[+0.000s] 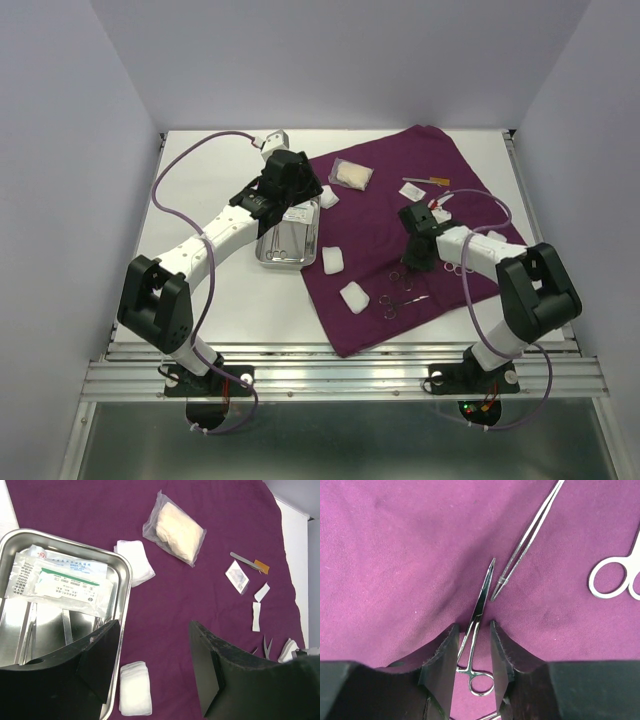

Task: Prepare the surgical pack
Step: Pick up the medical item from the surgical kit.

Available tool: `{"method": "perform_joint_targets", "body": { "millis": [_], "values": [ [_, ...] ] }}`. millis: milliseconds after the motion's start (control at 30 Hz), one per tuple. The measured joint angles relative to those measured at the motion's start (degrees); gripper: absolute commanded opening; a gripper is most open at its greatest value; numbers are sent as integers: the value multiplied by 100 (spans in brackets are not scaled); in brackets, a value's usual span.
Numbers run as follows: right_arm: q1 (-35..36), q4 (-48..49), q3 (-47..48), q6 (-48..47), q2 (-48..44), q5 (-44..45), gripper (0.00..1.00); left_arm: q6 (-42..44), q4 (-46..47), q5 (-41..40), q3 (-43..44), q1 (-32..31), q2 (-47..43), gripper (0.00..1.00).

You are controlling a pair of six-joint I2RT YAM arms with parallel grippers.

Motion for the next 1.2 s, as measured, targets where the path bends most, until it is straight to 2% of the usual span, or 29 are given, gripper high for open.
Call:
{"method": "perform_joint_targets", "body": {
  "millis": [33, 67, 167, 267, 867, 1067, 1200],
  "values": [
    [0, 2, 22, -4, 24, 2, 33, -2, 0, 0, 0, 0, 0, 67],
    [0, 0, 44, -9, 48, 17, 26, -2, 2, 2, 0, 0, 0, 67],
    [0, 44, 79, -24, 96, 42, 17, -2, 2, 4, 0, 0, 0, 68],
    [0, 90, 79, -17, 101, 48, 10, -2, 2, 11, 0, 0, 0, 67],
    [0, -562, 9, -90, -699, 59, 10, -2, 4, 74, -9, 0, 0, 67],
    [31, -577, 68, -199, -695, 20, 10, 0, 4, 105, -9, 0, 0, 68],
    [170, -481, 573, -308, -326, -35, 10, 31, 0, 79, -31, 0, -11, 69]
  ]
}}
